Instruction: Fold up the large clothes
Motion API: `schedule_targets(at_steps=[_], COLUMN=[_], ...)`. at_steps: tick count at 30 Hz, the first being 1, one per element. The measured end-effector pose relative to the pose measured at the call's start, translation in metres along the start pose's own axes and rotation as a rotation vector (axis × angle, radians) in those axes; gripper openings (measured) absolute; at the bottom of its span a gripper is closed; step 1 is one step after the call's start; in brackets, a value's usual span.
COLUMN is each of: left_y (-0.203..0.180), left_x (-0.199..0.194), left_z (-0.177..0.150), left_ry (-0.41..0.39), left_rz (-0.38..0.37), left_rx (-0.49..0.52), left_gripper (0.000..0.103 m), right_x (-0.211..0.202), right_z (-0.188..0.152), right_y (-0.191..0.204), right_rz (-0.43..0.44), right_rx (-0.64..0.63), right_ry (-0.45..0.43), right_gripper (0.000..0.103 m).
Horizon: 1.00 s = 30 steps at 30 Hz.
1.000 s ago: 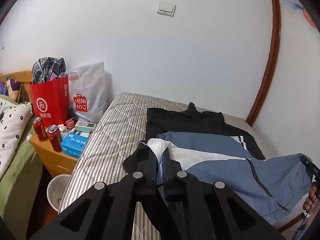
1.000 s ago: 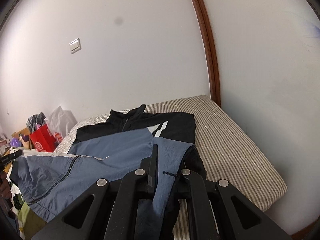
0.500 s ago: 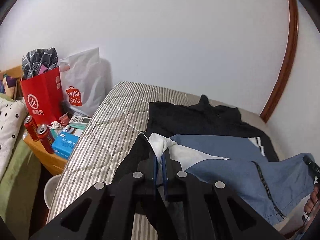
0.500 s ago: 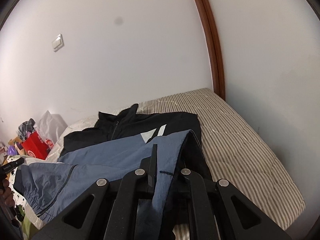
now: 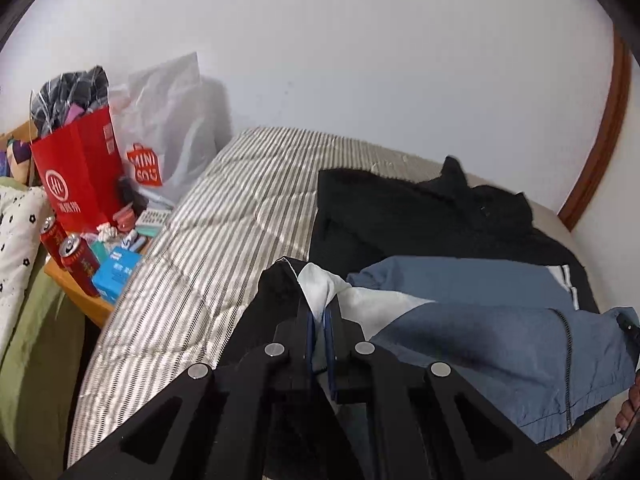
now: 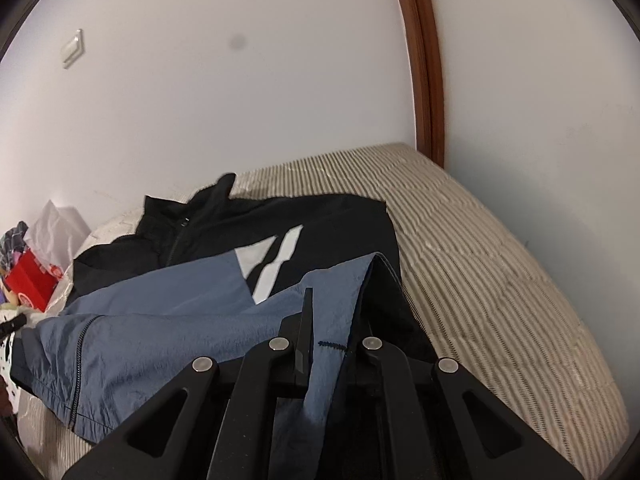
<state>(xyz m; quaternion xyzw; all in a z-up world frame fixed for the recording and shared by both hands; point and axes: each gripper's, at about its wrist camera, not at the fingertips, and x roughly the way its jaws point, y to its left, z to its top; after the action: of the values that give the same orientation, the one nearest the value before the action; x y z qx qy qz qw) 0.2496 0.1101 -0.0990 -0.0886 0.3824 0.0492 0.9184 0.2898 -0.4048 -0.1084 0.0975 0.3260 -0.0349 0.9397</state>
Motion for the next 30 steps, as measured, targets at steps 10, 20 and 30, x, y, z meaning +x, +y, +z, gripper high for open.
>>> schedule_targets(at_steps=[10, 20, 30], left_y=[0.002, 0.032, 0.068], left_x=[0.013, -0.031, -0.014], left_z=[-0.007, -0.032, -0.061], left_ry=[0.055, 0.036, 0.110], left_rz=[0.039, -0.041, -0.018], left_rx=[-0.006, -0.023, -0.046], left_gripper=[0.023, 0.055, 0.054], right_x=[0.022, -0.062, -0.040], right_z=[-0.013, -0.021, -0.064], right_y=[-0.007, -0.031, -0.062], right_rz=[-0.053, -0.115, -0.069], right_rx=[-0.008, -0.080, -0.006], right_ry=[0.110, 0.031, 0.194], right_gripper=[0.027, 0.053, 0.052])
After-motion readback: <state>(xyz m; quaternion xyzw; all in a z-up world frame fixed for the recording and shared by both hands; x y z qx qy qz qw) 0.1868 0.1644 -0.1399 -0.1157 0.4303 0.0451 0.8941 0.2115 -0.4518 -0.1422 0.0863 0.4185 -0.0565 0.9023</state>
